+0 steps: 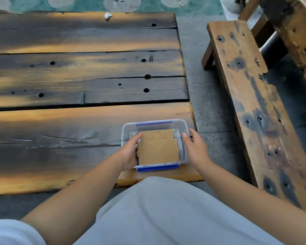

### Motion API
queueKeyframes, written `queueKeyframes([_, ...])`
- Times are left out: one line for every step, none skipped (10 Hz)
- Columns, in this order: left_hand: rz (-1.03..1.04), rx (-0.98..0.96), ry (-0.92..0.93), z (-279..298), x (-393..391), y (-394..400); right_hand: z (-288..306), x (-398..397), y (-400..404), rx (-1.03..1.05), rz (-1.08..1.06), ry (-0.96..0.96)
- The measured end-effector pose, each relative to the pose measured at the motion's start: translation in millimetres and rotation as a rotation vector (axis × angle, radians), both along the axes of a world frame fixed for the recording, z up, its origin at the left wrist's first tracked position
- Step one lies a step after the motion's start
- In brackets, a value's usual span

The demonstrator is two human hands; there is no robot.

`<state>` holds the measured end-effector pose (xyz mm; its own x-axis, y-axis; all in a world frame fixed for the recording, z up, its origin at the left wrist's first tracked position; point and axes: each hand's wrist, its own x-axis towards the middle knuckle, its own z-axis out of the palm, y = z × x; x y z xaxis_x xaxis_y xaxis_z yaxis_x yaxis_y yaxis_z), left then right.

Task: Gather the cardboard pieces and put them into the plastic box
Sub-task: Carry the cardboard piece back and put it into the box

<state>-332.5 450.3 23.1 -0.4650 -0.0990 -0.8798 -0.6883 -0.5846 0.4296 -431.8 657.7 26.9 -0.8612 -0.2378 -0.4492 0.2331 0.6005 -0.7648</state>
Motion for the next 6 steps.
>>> queueKeyframes([-0.035,-0.016,-0.004,-4.2,-3.2,1.4,-10.5,2.4,5.9,-0.036,-0.021,-0.191])
queueKeyframes([-0.033,-0.035,-0.022,-2.8,-6.4,3.9,-15.4,6.5,4.3,-0.136,-0.082,-0.277])
queueKeyframes([-0.063,-0.024,-0.016,-3.7,-12.3,10.0,-14.1,7.9,2.4,-0.179,-0.126,-0.289])
queueKeyframes([-0.100,-0.041,-0.022,-2.0,-18.9,22.6,-14.8,5.7,4.7,-0.212,-0.165,-0.328])
queueKeyframes([-0.130,-0.057,-0.031,-4.5,-22.5,22.5,-15.7,3.9,7.4,-0.217,-0.117,-0.312])
queueKeyframes([-0.181,-0.086,0.001,4.9,-24.3,19.7,-15.1,1.8,6.6,-0.157,-0.080,-0.279])
